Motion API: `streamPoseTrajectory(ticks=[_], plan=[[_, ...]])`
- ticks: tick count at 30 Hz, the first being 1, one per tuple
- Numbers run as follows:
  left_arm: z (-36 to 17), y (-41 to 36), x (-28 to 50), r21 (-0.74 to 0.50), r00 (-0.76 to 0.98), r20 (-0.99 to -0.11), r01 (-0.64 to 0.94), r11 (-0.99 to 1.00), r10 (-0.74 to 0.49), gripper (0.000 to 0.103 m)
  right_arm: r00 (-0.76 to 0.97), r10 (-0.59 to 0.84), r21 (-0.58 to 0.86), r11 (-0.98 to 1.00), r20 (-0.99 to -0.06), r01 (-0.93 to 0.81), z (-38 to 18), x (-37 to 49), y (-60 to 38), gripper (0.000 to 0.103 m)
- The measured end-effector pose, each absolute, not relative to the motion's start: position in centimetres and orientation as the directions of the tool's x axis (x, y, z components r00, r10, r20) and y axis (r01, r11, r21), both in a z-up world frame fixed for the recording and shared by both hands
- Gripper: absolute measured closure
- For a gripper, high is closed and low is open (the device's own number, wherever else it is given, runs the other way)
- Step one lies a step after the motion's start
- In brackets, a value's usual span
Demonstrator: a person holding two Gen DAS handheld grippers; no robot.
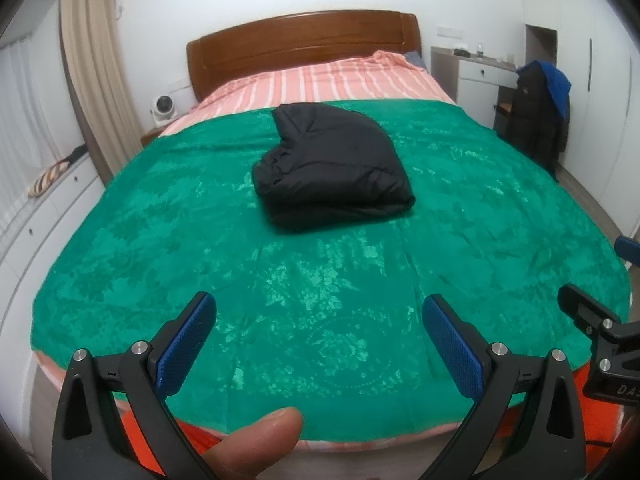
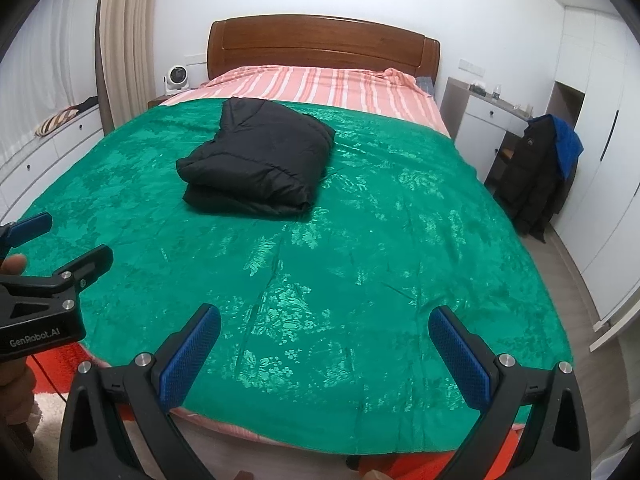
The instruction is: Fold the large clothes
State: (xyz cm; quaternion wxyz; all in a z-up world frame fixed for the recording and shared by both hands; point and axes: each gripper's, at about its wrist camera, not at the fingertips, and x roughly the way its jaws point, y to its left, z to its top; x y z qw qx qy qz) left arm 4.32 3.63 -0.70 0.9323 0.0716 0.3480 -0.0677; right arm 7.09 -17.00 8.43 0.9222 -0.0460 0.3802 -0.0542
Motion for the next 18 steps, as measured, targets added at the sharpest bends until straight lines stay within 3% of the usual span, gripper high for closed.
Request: streamPoseTrajectory(ticks=[18], plan=[[0.8, 4.1, 4.7, 0.077, 0.77, -0.636, 0.142, 0.987, -0.061, 0.0, 0.722, -0.093, -0.098, 0.995, -0.685, 0.036, 10.0, 6.9, -16.3, 0.0]])
